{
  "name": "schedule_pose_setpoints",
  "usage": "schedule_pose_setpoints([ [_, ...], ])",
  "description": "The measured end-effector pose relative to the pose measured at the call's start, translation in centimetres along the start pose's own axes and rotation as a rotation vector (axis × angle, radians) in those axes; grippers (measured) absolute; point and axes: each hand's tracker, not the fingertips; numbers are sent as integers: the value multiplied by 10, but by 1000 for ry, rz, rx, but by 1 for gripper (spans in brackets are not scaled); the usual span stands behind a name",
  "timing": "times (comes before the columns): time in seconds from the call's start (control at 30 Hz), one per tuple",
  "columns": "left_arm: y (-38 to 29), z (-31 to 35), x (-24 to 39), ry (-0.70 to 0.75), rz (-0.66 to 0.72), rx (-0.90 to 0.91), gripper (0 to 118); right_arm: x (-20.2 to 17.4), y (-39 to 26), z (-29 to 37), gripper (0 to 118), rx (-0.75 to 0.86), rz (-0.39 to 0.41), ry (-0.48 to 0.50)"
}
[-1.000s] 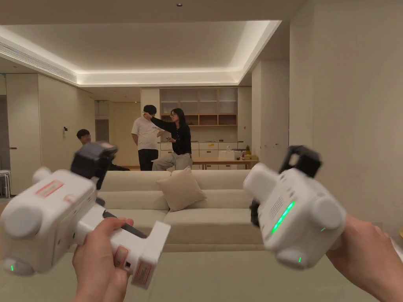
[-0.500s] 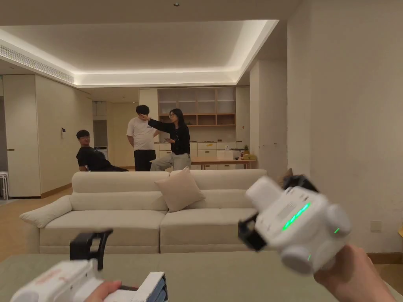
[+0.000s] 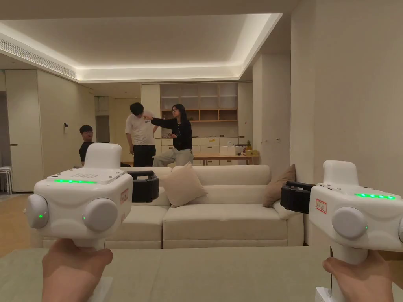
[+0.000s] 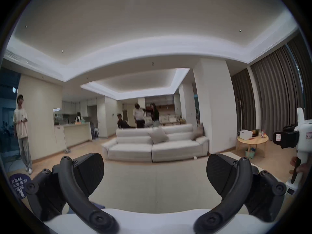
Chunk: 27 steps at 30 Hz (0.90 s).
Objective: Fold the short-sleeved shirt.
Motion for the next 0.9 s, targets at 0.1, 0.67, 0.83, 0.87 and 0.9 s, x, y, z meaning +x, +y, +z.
schedule_pose_setpoints([
  [0.1,-9,1,-3,9,10,38,117,-2,4,2,118,6,4,1],
  [0.67,6,7,-5,1,66,91,117,-12,15,17,118,120,50,16],
  [0.83,9,13,-7,-21,98,118,117,-11,13,21,118,150,45,17],
  [0.87,10,14,-6,-17,81,125,117,-11,13,22,118,154,38,12],
  [0.9,10,16,-5,-16,70,128,117,-10,13,22,118,160,34,12],
])
